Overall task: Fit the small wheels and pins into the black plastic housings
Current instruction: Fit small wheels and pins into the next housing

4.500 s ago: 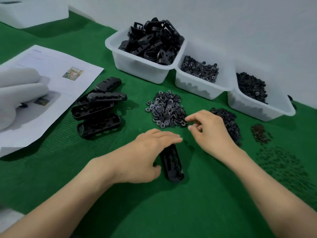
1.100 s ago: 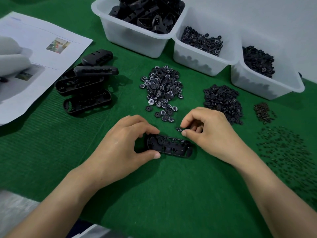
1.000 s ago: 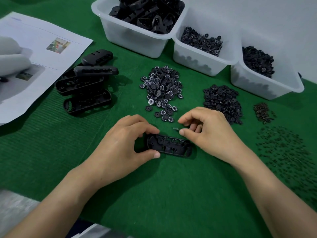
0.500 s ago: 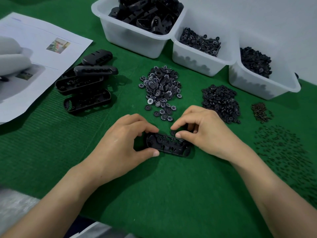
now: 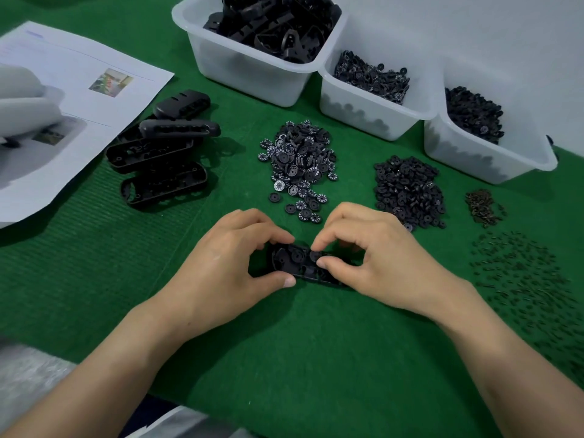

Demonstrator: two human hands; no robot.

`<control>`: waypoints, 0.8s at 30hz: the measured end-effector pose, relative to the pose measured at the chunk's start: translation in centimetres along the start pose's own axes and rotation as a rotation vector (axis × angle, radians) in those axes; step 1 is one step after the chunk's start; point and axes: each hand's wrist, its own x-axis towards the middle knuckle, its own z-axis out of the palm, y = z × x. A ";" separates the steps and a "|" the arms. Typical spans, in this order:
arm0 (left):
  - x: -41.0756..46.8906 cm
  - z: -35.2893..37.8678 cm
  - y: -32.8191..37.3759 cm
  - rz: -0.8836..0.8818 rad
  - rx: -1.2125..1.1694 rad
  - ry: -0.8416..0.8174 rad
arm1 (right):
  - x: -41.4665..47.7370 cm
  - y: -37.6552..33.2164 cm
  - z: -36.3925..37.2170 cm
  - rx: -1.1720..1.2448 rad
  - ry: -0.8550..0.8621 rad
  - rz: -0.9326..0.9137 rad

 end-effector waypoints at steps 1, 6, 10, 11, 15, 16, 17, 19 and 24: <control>0.0 0.0 0.0 -0.001 0.002 -0.002 | -0.1 0.0 0.0 -0.014 0.004 -0.020; 0.0 0.0 0.0 -0.006 -0.001 -0.004 | -0.2 0.0 0.0 -0.112 0.034 -0.117; 0.0 0.0 0.1 -0.012 -0.003 -0.004 | -0.1 0.0 0.3 -0.187 0.057 -0.171; 0.0 0.0 0.1 -0.012 -0.004 -0.003 | -0.1 0.0 0.3 -0.149 0.047 -0.155; 0.0 -0.1 0.1 -0.011 -0.012 -0.001 | 0.5 0.9 0.0 0.058 0.092 0.023; 0.0 -0.1 0.1 -0.010 -0.011 -0.001 | 0.9 1.3 0.1 0.057 0.142 0.088; 0.0 -0.1 0.1 -0.009 -0.010 -0.002 | 1.4 1.5 0.4 0.033 0.189 0.147; 0.0 -0.1 0.0 -0.008 -0.009 -0.004 | 2.0 1.7 1.3 -0.029 0.243 0.217; 0.0 -0.1 0.1 -0.008 -0.014 -0.002 | 2.6 1.6 1.7 -0.011 0.245 0.227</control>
